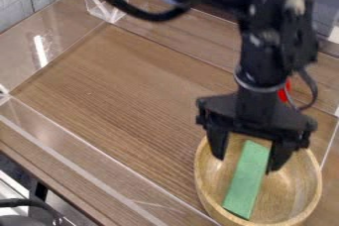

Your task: Remove the green block from the brown bowl and put it on the table

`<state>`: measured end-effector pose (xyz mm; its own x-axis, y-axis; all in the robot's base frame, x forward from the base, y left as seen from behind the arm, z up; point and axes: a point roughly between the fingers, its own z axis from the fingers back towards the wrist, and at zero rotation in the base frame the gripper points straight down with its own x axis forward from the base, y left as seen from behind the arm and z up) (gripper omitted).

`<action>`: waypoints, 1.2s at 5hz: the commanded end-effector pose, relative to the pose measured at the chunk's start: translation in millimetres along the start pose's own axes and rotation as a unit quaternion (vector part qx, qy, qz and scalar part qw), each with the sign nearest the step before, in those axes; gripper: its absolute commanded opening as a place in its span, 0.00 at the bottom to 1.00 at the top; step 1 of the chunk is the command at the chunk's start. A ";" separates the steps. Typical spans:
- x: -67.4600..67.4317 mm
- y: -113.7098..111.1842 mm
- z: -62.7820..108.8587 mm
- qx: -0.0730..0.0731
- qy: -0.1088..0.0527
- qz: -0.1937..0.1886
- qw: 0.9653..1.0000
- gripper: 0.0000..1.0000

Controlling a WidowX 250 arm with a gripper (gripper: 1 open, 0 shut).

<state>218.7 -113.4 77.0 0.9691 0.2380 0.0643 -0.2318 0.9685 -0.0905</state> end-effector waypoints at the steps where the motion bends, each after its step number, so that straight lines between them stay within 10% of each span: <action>1: 1.8 -3.4 -8.7 -0.001 -0.002 0.001 1.000 1.00; 3: -1.3 -2.0 -32.5 0.012 0.014 0.010 1.000 1.00; 4: -1.0 -1.5 -35.1 0.013 0.015 0.011 1.000 0.00; 6: 1.0 -1.8 -12.2 0.008 0.005 -0.002 1.000 0.00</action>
<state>212.7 -111.0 51.1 0.9710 0.2388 0.0074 -0.2384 0.9704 -0.0390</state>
